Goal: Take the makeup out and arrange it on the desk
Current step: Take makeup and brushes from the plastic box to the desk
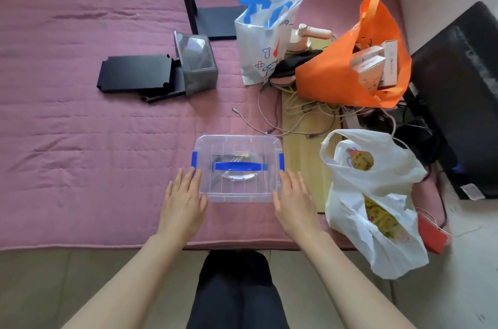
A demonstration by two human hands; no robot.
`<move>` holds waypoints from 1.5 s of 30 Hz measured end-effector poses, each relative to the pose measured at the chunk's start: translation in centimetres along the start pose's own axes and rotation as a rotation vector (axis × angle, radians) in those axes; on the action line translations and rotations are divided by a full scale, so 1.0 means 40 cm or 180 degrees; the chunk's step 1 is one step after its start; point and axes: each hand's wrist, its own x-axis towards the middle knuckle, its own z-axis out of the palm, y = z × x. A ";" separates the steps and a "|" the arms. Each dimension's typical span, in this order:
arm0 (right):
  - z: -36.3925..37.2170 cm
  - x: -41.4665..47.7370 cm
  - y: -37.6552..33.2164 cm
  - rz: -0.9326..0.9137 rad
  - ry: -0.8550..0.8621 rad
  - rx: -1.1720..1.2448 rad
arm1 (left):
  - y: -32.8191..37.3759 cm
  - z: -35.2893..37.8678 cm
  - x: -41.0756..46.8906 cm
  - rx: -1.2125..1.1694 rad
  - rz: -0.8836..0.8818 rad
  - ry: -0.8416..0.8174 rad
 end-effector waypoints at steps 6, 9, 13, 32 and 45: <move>0.085 0.127 0.016 0.0196 0.0015 0.0090 | -0.072 0.083 0.122 -0.0302 -0.0184 -0.0037; 0.116 0.171 0.026 0.0324 -0.0001 0.0288 | -0.093 0.124 0.163 -0.0660 -0.0438 -0.0093; 0.161 0.222 0.044 0.0504 -0.0025 0.0546 | -0.101 0.169 0.209 -0.1420 -0.0928 -0.0105; 0.284 0.291 0.121 0.0562 0.0336 0.1273 | -0.112 0.314 0.272 -0.2074 -0.1288 0.0930; 0.304 0.319 0.138 0.1007 0.0539 0.1397 | -0.091 0.329 0.286 -0.2039 -0.1556 0.1182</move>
